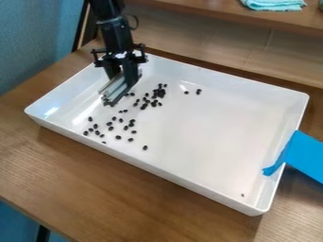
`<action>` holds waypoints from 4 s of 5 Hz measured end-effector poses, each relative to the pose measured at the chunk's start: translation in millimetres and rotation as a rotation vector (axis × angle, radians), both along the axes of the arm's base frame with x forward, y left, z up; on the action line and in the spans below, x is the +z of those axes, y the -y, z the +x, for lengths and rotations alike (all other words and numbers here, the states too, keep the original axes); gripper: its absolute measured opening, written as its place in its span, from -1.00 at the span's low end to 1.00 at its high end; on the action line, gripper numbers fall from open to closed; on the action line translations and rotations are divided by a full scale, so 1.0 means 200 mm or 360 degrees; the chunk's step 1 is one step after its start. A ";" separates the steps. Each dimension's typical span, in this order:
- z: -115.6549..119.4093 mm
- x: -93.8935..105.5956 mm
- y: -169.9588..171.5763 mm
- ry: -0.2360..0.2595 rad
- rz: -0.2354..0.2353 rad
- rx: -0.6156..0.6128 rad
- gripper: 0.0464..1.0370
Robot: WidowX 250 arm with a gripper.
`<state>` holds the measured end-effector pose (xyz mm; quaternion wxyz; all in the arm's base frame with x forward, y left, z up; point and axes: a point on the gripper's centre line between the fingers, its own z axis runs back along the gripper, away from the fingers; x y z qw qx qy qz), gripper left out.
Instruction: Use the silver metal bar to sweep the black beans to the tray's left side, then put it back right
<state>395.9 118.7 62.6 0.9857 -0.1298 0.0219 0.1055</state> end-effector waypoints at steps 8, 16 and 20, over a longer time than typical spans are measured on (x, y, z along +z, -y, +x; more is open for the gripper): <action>0.29 -0.08 0.73 0.0042 0.0159 0.0070 -0.30; 0.19 -0.14 0.05 -0.0015 0.0214 0.0169 -0.30; 0.07 -0.15 -0.32 -0.0002 0.0324 0.0116 -0.30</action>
